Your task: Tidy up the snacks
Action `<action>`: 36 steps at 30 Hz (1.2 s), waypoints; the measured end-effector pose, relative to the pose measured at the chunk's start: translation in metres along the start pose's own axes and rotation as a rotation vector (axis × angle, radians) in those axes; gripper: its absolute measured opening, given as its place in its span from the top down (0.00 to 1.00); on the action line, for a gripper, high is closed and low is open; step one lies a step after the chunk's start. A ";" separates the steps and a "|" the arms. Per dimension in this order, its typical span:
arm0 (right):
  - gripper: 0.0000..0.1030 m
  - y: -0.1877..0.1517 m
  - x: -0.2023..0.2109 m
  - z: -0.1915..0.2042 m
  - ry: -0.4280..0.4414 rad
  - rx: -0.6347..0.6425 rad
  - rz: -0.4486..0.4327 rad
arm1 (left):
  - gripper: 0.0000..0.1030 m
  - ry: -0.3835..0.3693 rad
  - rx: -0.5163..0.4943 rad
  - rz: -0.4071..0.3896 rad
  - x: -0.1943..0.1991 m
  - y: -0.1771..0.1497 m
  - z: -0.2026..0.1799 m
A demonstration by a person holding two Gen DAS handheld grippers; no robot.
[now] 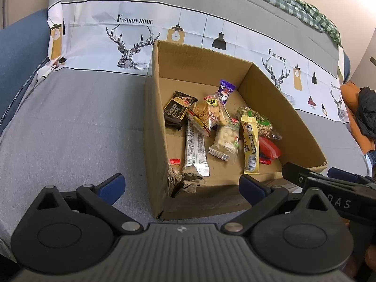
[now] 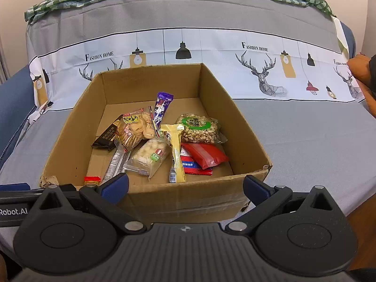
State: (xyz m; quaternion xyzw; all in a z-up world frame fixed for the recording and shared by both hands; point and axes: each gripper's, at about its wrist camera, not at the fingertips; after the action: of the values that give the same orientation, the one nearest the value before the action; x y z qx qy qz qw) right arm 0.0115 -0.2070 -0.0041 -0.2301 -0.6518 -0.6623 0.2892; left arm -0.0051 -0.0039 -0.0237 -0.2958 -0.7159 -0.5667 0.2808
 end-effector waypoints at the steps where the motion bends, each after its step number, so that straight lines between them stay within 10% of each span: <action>1: 0.01 0.000 0.000 0.000 0.001 -0.001 0.000 | 0.00 0.000 0.002 0.001 0.000 0.000 0.000; 36: 0.01 0.001 -0.003 0.001 -0.001 -0.006 0.004 | 0.00 -0.008 0.006 0.005 -0.003 -0.002 0.001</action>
State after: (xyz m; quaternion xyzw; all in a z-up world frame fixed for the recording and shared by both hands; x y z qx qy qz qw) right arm 0.0143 -0.2059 -0.0059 -0.2325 -0.6495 -0.6635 0.2897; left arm -0.0052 -0.0038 -0.0274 -0.2989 -0.7181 -0.5626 0.2802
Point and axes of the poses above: each gripper's, at about its wrist camera, not at the fingertips, and x roughly against the way its jaws point, z to its left, y to its top, and after that the axes turned 1 degree about z, right-handed
